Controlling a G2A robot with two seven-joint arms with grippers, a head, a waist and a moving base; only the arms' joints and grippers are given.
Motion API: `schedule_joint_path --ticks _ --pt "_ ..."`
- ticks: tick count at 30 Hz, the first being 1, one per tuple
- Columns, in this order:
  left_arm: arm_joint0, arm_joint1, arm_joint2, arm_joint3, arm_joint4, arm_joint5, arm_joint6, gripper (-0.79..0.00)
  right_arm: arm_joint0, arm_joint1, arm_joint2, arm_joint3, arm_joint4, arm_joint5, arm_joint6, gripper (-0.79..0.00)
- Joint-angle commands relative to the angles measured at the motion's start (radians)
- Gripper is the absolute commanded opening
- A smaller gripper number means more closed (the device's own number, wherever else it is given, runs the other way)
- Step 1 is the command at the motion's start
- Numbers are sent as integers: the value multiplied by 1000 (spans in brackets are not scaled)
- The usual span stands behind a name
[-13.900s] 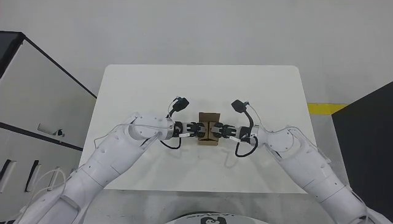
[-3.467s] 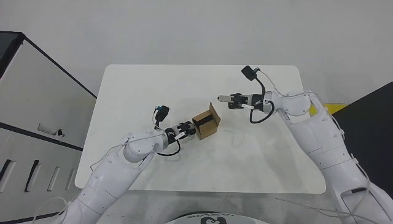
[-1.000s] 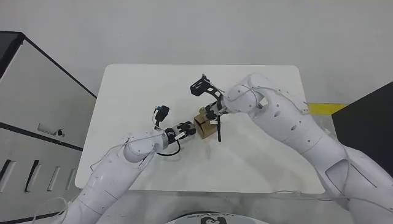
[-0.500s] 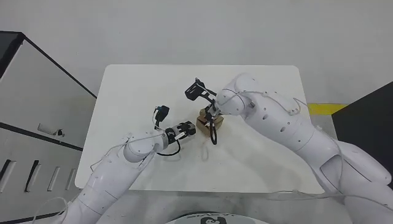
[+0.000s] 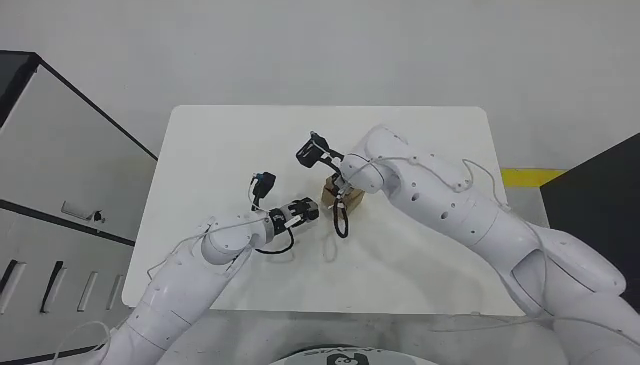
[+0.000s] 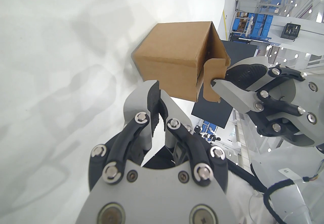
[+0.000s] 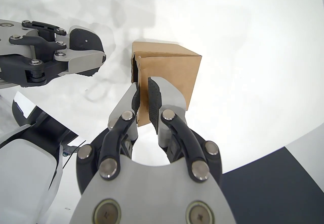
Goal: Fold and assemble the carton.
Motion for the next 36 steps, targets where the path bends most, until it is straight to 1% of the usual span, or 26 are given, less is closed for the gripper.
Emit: schedule_joint_path --ticks 1,21,28,30,31,33,34,36 --pt "0 0 0 0 0 0 0 -785 -1 -4 0 6 -2 -1 -1 -720" --pt "0 0 0 0 0 0 0 -785 -13 -42 1 71 -37 -15 -7 -717" --pt "0 0 0 0 0 0 0 -785 -16 -56 3 103 -42 -20 -12 -699" --pt "0 0 0 0 0 0 0 -785 -17 -59 5 108 -41 -21 -12 -646" --pt "0 0 0 0 0 0 0 -785 -17 -61 7 110 -41 -23 -12 -585" --pt "0 0 0 0 0 0 0 -785 -20 -64 14 114 -28 -24 -12 -493" --pt "0 0 0 0 0 0 0 -785 -21 -65 18 116 -23 -24 -12 -465" --pt "0 0 0 0 0 0 0 -785 -24 -66 29 119 -4 -25 -13 -440"
